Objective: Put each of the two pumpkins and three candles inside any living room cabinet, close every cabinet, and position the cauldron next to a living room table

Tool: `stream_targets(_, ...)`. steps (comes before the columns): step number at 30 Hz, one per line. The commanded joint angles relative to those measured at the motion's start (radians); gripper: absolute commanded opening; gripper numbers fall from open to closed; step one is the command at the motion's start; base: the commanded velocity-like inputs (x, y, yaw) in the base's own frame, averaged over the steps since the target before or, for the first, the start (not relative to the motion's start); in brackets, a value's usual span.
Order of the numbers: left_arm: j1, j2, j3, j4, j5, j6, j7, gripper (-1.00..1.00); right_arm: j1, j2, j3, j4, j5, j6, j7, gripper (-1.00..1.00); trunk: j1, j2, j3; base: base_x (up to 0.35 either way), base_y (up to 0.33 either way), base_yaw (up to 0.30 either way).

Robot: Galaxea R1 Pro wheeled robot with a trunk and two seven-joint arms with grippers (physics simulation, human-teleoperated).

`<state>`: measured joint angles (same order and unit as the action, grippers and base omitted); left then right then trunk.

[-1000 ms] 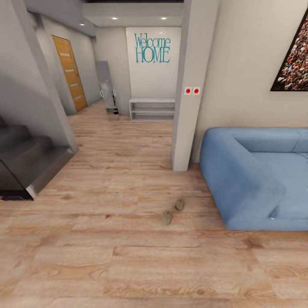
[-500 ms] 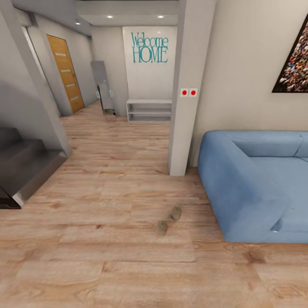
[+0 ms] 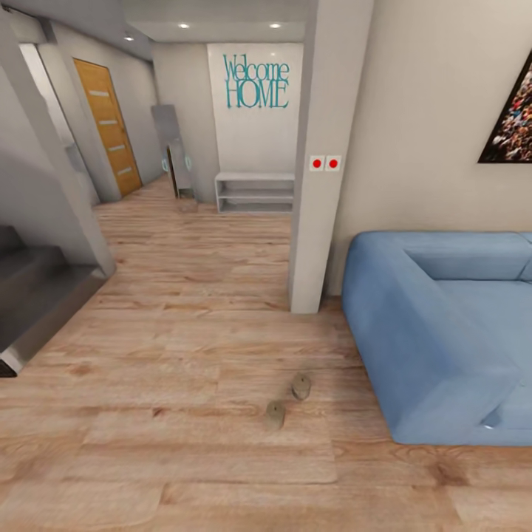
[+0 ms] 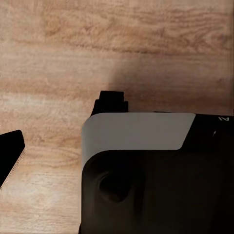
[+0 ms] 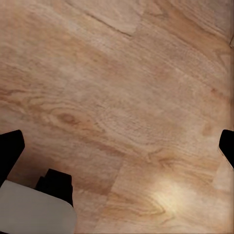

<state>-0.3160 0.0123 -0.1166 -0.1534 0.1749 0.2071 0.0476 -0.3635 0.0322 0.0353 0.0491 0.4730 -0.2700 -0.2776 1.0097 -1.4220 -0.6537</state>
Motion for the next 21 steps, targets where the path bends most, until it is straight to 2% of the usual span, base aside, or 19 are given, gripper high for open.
stream_targets(1, 0.000, 0.000, 0.000, 0.000, 0.000, 0.000, 0.000, 1.00, 0.000, 0.000, 0.000, 0.000, 0.000, 0.000, 0.000, 1.00, 0.000, 0.000, 0.000, 0.317, -0.002, 0.000)
stream_targets(21, 0.000, 0.000, 0.000, 0.000, 0.000, 0.000, 0.000, 1.00, 0.000, 0.000, 0.000, 0.000, -0.001, 0.000, 0.000, 1.00, 0.000, 0.000, 0.000, 0.321, 0.000, 0.000)
